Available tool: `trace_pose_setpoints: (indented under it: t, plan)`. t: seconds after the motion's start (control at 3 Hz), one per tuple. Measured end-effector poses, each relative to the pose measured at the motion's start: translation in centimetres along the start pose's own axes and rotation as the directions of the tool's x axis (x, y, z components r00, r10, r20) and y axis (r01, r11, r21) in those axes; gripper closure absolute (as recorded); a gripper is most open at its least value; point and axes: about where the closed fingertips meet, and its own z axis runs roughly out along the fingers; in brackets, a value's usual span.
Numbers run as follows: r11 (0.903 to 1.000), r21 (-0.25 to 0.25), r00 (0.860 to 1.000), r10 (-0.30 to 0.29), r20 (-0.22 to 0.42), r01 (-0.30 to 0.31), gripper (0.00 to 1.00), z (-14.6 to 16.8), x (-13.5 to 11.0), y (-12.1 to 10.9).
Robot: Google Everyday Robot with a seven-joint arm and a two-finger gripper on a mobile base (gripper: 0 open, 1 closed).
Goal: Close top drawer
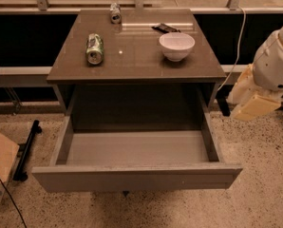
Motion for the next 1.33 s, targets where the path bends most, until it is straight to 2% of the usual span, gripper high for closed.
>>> trace_pose_setpoints:
  t: [0.33,0.67,1.0,1.33]
  plan:
    - [0.9992,-0.037,1.0,-0.012,0.01,0.012,0.83,2.3,0.8,1.7]
    - [0.9976,-0.065,1.0,-0.022,0.01,0.023,1.0,5.4,1.8,3.7]
    - [0.9959,-0.088,1.0,-0.018,0.008,0.018,1.0,8.5,2.9,5.2]
    - [0.994,-0.109,1.0,0.013,-0.002,-0.013,1.0,11.8,4.3,6.1]
